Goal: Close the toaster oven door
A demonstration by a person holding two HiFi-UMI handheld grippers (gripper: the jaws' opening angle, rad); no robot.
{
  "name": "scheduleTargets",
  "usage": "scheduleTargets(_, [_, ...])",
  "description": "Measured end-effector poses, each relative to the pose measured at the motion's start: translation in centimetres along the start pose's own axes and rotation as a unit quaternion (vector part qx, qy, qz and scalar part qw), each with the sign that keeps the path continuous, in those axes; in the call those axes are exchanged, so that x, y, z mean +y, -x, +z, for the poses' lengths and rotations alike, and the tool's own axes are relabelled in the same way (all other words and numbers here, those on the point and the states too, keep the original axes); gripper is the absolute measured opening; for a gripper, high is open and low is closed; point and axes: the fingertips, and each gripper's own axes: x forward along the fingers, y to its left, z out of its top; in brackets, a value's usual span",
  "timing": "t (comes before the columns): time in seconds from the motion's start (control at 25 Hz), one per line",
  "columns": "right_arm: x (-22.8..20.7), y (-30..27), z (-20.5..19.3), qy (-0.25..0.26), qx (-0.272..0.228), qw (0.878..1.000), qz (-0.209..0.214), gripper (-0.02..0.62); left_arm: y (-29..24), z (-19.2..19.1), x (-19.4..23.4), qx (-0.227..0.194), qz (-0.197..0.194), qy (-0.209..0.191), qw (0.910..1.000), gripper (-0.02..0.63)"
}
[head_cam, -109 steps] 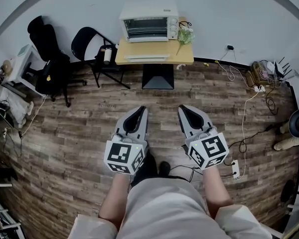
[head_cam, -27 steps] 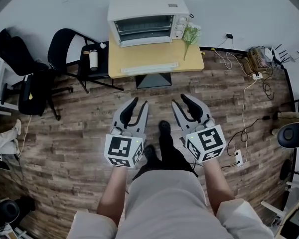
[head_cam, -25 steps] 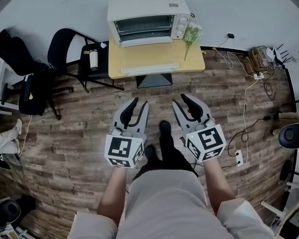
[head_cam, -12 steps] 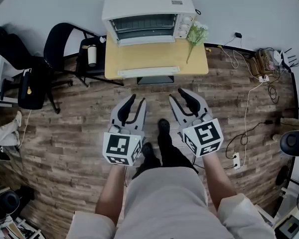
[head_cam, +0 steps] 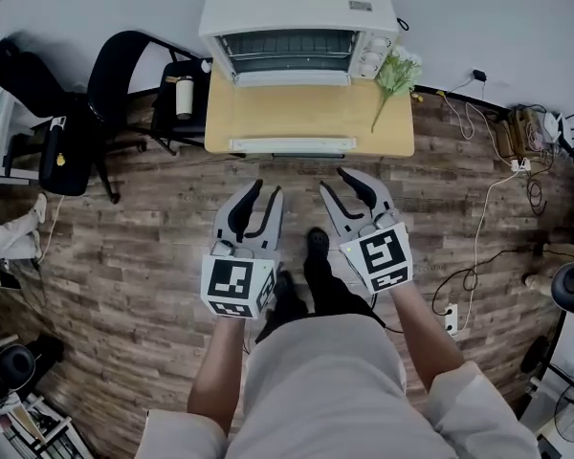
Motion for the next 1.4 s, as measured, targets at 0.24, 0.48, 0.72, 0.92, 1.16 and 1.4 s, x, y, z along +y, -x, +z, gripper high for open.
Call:
scheduleTargets(0.24, [-0.6,-2.6,-2.3,0.061,0.014,0.998,0.013,0.120,-1.4,-0.6,1.0,-0.001,0.030,0.005,0.9995,0.095])
scheduleTargets(0.48, [-0.7,-4.6,-4.1,0.115,0.020,0.993,0.023,0.120,-1.8,-1.1,1.5,-0.005,0.052,0.008,0.9986,0.095])
scheduleTargets(0.72, [-0.5,-6.1,-5.7,0.163,0.023,0.986,0.020,0.124,-2.1,-1.4,1.2,-0.005,0.057,0.008,0.9983,0.095])
scheduleTargets(0.92, [-0.3,-7.4,-7.3,0.201,0.027,0.979,0.009,0.127,-2.5,-2.1,1.6,-0.005,0.059,0.010,0.9982,0.095])
scheduleTargets(1.16, [0.1,-9.2,-9.4,0.232,0.035,0.972,0.006,0.137,-3.1,-2.9,2.2,-0.006,0.057,0.006,0.9983,0.095])
scheduleTargets(1.4, [-0.4,-11.3,-11.3,0.271,0.038,0.962,-0.007,0.143,-3.8,-4.5,3.0,0.001,0.061,0.007,0.9981,0.095])
